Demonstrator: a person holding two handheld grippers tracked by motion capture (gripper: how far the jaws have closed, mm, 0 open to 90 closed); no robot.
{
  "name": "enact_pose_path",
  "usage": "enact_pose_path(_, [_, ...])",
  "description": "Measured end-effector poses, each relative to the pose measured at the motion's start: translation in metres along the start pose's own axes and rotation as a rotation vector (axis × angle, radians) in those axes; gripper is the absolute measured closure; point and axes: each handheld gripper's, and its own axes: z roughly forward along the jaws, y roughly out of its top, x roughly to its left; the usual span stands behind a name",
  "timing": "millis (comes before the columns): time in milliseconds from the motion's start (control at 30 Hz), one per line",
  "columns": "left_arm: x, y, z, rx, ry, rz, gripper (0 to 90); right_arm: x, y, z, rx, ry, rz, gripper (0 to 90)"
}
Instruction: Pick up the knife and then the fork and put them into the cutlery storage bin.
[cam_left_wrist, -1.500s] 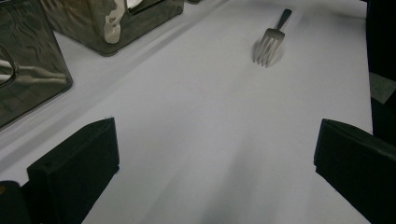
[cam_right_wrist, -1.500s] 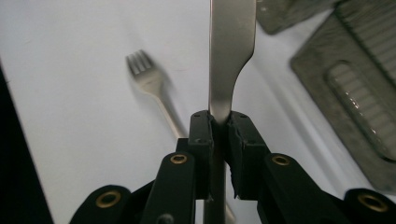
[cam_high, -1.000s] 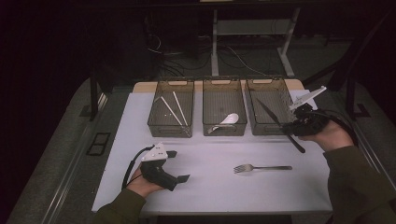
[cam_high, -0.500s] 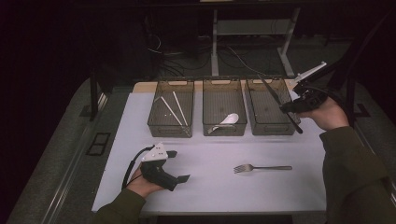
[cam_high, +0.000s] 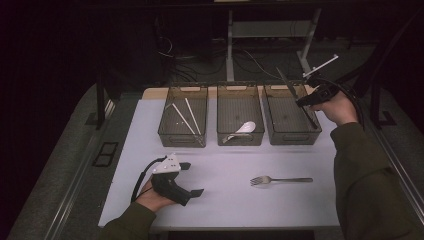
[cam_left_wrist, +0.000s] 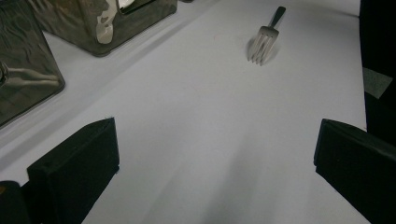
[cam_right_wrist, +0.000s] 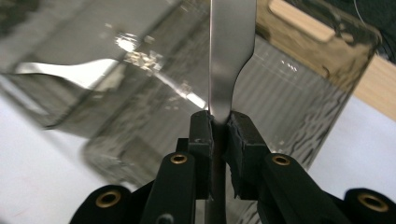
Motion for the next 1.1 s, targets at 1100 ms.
enact_pose_path(1100, [0.000,0.000,0.000,0.006,-0.016,0.006,0.0,-0.015,-0.025,0.081,0.162,0.026,0.110,79.2])
